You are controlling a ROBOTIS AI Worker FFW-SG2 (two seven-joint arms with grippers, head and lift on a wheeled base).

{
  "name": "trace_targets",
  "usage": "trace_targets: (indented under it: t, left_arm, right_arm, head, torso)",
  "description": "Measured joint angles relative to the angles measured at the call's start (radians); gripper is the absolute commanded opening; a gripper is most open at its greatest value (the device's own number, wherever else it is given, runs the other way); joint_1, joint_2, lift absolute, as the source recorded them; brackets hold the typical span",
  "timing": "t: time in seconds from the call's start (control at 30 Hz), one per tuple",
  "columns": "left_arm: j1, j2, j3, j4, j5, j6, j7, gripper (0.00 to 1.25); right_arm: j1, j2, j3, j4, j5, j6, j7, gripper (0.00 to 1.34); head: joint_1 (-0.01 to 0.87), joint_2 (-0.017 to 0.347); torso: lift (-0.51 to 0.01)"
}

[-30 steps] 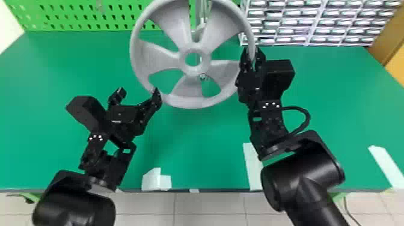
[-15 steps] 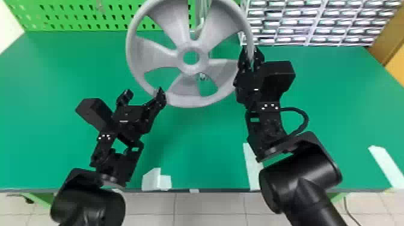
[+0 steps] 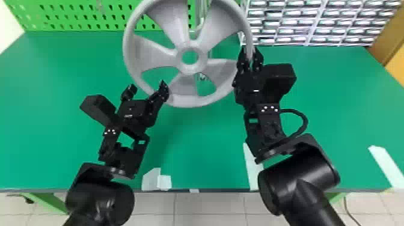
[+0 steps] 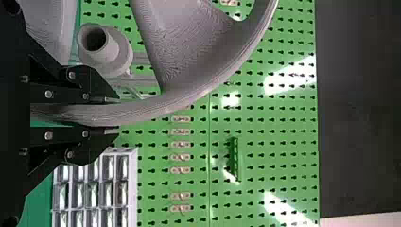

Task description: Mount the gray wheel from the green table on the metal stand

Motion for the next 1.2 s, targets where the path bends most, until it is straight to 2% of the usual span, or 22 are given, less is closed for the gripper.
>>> trace_targets:
  t: [0.37, 0.77, 1.0, 1.2]
  left_arm:
    - [-0.028, -0.001, -0.024, 0.055, 0.07, -0.055, 0.011, 1.02]
    - [-0.065, -0.004, -0.043, 0.106, 0.105, -0.079, 0.011, 1.0]
    - [-0.083, -0.004, -0.05, 0.123, 0.116, -0.084, 0.01, 0.85]
    - [-0.1, -0.003, -0.058, 0.135, 0.138, -0.084, -0.016, 0.84]
  right_arm:
    - [-0.001, -0.001, 0.007, 0.009, -0.003, -0.022, 0.0, 0.23]
    - [0.0, -0.006, 0.017, 0.011, -0.008, -0.032, 0.0, 0.23]
    - [-0.001, -0.007, 0.018, 0.011, -0.013, -0.037, 0.0, 0.23]
    - [0.0, -0.008, 0.02, 0.012, -0.018, -0.038, 0.0, 0.23]
  head:
    - [0.867, 0.052]
    - [0.867, 0.052]
    - [0.867, 0.052]
    - [0.867, 0.052]
  torso:
    - [-0.1]
    - [-0.1]
    - [-0.1]
    - [-0.1]
